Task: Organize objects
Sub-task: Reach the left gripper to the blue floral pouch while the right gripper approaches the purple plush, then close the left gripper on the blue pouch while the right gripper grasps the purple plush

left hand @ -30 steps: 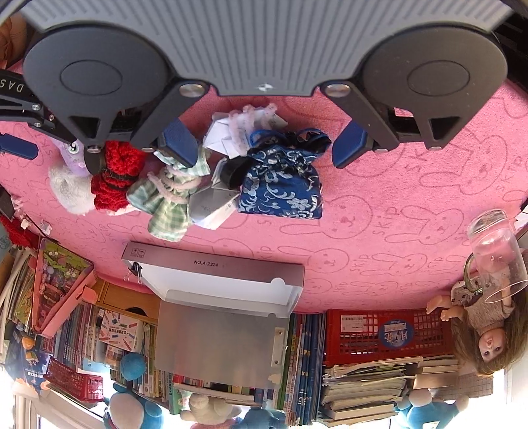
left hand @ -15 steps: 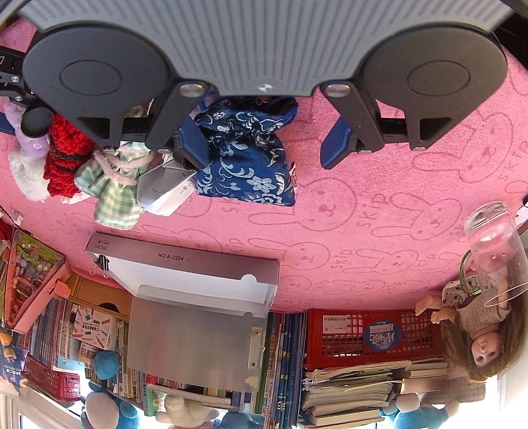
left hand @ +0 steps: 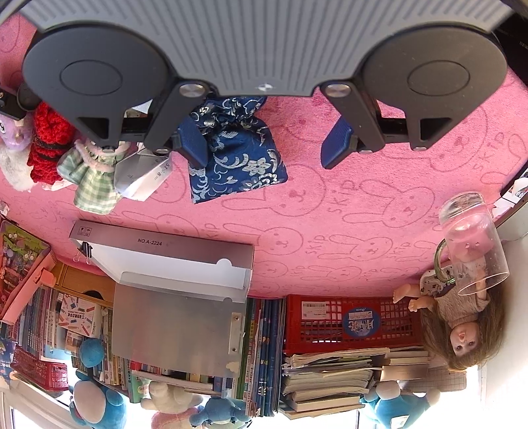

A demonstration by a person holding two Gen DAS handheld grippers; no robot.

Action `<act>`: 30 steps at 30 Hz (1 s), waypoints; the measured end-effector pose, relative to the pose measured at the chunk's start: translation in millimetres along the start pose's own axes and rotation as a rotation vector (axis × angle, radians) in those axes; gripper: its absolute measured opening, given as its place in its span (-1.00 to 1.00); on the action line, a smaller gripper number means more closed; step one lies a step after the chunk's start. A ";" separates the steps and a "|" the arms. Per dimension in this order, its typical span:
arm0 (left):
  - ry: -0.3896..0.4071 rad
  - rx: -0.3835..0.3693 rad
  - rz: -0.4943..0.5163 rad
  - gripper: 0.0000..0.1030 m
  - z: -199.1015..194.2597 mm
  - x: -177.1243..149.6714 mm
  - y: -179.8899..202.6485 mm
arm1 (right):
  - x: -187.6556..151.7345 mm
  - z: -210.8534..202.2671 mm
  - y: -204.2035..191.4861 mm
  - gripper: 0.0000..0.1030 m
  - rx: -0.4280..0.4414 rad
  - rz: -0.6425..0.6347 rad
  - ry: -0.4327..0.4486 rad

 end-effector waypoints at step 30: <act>-0.044 -0.011 0.068 0.66 25.0 -1.9 35.7 | -8.3 6.1 -1.7 0.34 0.056 0.060 -0.026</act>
Point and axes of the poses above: each gripper's, at about its wrist camera, not at the fingertips, and z roughly the way its jaws point, y to its right, x to its top, the point moved 10 cm from there along z, roughly the way its jaws point, and after that the axes turned 11 degrees about -y, right-handed, at the moved point
